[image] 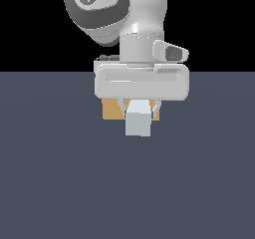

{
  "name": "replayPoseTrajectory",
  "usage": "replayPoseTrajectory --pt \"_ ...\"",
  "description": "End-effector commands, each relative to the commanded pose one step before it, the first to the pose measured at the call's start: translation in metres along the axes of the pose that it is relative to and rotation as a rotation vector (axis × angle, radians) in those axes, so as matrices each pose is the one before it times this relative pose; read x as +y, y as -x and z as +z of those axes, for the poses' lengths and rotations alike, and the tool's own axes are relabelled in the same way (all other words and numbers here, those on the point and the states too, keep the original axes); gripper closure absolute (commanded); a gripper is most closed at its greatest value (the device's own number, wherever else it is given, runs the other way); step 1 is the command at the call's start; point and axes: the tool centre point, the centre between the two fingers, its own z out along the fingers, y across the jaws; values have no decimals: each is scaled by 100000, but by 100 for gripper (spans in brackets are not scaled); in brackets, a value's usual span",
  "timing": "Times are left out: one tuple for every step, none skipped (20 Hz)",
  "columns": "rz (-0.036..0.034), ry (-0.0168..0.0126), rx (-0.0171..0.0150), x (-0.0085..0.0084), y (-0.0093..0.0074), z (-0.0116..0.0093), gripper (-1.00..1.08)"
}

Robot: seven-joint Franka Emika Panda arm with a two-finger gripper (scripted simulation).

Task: Insert the peg into the horizontal hole in a box.

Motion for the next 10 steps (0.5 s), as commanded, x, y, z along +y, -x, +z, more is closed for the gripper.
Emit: replayPoseTrajectory --pt "-2988 503 -1 -394 -1090 -1557 108" --pt "-919 2 6 -153 -345 -398 108" --pt "-799 1 8 -132 -302 -347 108" --pt "-673 0 9 -110 -254 -295 108" --pt "-552 0 9 -90 -209 -243 108" --pt "-431 0 8 -69 -164 -189 108" --pt "-309 0 7 -49 -118 -136 108" --pt "-183 0 4 -29 -69 -82 108" --pt "-69 0 2 -10 -28 -27 108" --pt "0 0 0 0 0 0 108"
